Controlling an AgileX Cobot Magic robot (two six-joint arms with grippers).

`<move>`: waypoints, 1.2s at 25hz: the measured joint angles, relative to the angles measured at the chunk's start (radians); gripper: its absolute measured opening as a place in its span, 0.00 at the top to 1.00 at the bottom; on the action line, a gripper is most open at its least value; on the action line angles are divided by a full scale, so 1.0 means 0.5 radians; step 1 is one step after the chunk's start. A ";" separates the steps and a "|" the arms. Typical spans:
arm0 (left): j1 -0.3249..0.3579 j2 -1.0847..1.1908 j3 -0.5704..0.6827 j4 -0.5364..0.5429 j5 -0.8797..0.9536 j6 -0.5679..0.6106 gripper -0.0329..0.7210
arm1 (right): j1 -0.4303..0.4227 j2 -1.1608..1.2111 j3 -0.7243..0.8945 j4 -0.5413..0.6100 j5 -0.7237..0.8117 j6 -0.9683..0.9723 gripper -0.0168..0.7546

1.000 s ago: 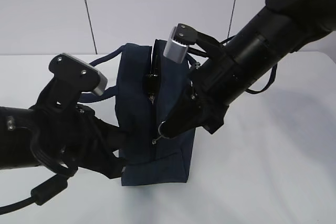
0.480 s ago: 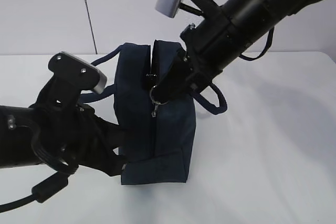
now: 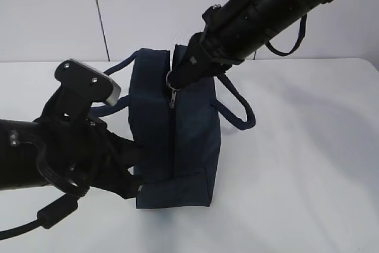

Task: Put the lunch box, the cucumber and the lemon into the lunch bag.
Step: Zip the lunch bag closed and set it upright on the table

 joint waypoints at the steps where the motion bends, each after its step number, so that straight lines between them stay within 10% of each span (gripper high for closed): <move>1: 0.000 0.004 0.000 0.000 0.000 0.000 0.96 | 0.000 0.000 0.000 0.020 -0.030 0.029 1.00; 30: 0.000 0.052 -0.020 -0.005 -0.085 0.000 0.96 | -0.160 0.280 -0.339 0.240 -0.221 0.229 1.00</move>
